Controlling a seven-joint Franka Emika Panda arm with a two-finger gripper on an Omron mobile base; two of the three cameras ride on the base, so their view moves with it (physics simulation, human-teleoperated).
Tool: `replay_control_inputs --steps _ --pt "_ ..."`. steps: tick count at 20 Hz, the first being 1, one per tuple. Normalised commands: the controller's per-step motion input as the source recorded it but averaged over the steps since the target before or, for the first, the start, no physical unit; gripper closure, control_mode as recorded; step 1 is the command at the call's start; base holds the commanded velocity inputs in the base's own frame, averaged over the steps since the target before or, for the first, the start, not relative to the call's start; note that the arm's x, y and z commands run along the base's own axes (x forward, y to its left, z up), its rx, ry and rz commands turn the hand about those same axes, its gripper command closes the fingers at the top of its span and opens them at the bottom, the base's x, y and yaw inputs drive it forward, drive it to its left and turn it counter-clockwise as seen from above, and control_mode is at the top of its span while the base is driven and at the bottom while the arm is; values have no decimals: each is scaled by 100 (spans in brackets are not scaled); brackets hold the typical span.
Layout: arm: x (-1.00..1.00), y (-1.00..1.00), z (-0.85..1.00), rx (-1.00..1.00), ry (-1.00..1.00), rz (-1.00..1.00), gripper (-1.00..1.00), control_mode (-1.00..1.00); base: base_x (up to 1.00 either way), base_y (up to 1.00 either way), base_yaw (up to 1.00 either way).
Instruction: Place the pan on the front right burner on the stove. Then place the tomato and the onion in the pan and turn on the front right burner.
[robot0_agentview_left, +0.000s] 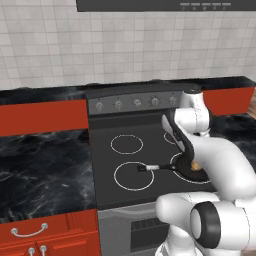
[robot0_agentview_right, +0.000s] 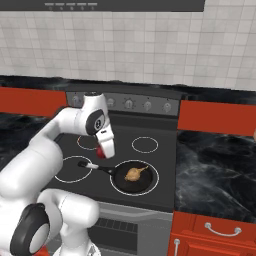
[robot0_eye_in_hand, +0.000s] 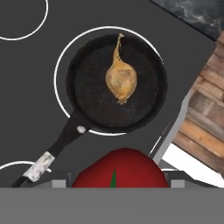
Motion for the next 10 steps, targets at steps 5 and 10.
replay_control_inputs --steps 5,10 --pt "0 -25 -29 0 3 -12 100 -100 0 0 0" --pt "2 -19 -31 0 3 -12 100 -100 0 0 0"
